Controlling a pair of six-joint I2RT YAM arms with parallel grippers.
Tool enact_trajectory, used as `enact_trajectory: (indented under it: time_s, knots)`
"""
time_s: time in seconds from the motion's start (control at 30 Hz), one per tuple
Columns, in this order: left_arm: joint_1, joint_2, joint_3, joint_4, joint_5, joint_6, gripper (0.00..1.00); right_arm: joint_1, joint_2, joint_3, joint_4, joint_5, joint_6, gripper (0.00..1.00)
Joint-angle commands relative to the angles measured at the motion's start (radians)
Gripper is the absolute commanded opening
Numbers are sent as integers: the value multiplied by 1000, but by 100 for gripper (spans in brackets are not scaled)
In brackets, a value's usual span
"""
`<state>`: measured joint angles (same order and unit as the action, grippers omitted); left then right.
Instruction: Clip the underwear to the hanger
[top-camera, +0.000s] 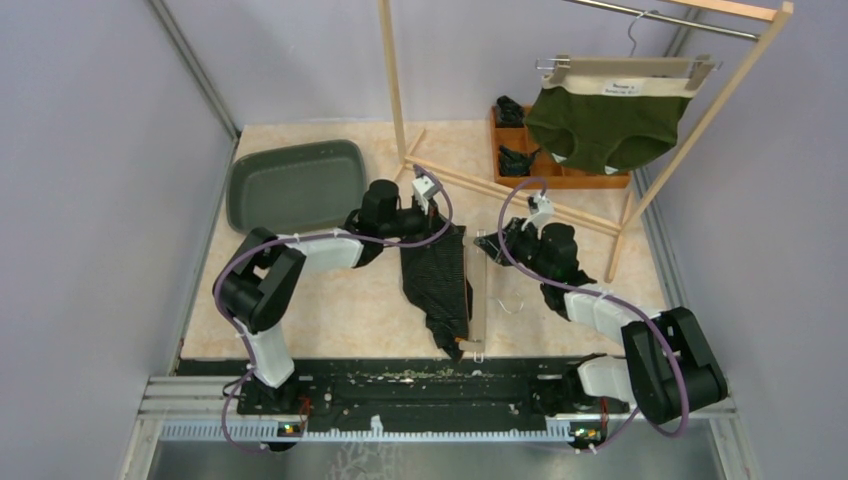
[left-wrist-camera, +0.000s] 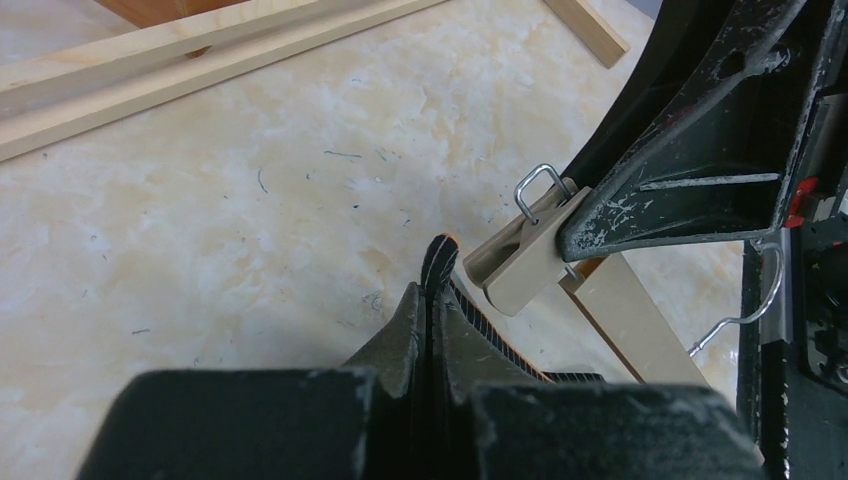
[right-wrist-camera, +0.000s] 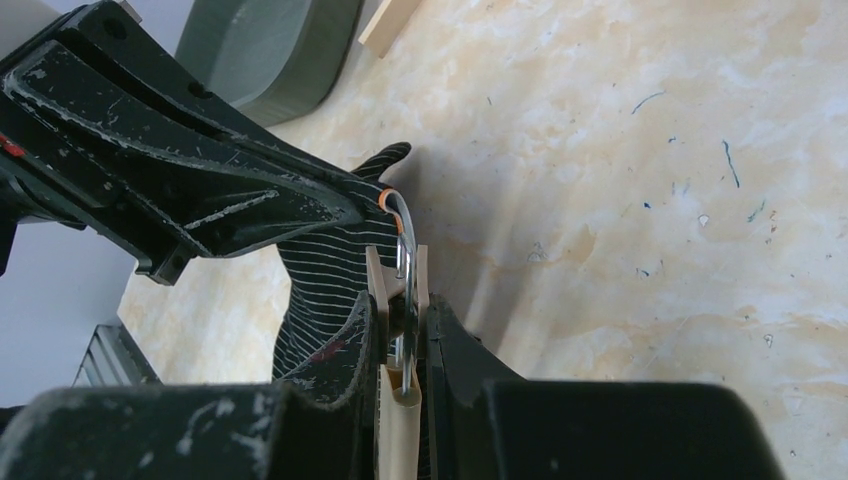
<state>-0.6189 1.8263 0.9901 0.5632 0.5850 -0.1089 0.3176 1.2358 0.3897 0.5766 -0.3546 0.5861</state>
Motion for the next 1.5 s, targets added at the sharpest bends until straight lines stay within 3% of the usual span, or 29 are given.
enact_trajectory:
  time_s: [0.0, 1.47]
  knots:
    - [6, -51, -21, 70, 44, -11, 0, -2, 7, 43, 42, -16, -66, 0]
    - [16, 17, 15, 174, 96, -87, 0, -2, 42, 43, 170, -154, -34, 0]
